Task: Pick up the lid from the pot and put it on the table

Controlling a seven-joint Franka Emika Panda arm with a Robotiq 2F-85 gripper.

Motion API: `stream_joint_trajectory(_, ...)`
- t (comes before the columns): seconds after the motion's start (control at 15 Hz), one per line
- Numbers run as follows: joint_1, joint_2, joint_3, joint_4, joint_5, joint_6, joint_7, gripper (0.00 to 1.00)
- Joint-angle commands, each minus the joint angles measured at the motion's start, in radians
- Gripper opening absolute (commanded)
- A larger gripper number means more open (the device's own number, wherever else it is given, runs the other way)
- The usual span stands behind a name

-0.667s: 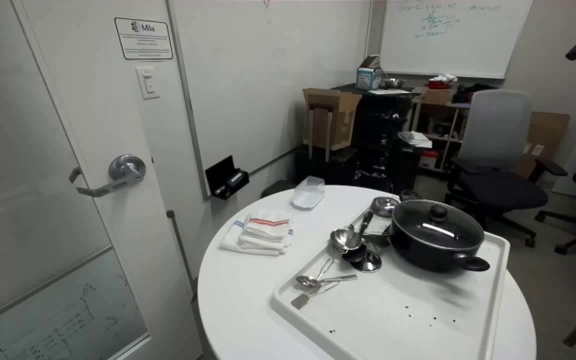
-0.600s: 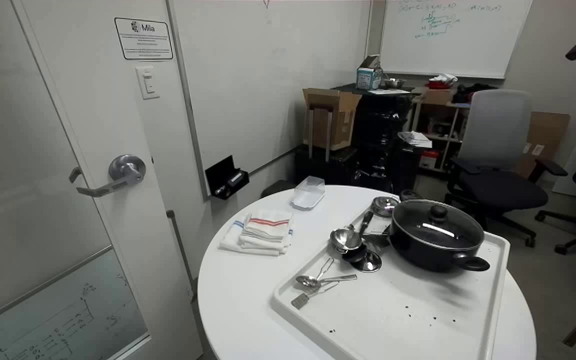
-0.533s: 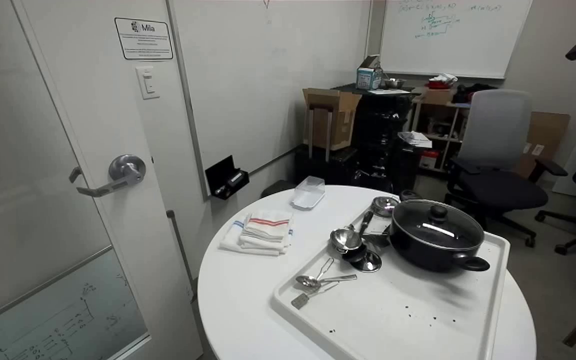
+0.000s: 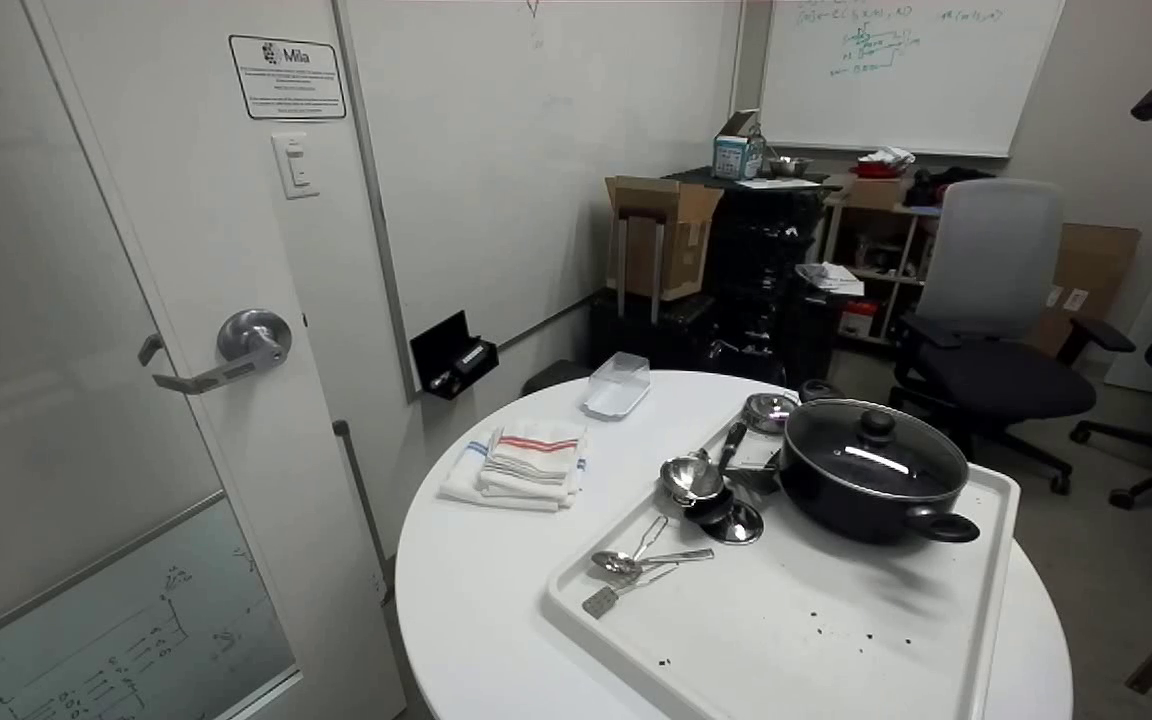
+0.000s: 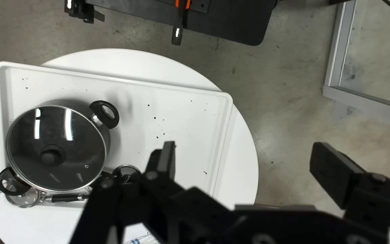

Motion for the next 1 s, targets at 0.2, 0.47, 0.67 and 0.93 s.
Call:
stream_joint_trajectory(0.2, -0.023, 0.023, 0.017, 0.001, 0.005, 0.017, 0.002, 1.00)
stream_joint_trajectory(0.47, -0.055, 0.103, 0.029, -0.010, 0.006, 0.117, 0.038, 1.00)
stream_joint_trajectory(0.67, -0.079, 0.181, 0.028, -0.020, 0.005, 0.211, 0.071, 1.00)
stream_joint_trajectory(0.93, -0.121, 0.296, 0.019, -0.040, 0.008, 0.396, 0.135, 1.00)
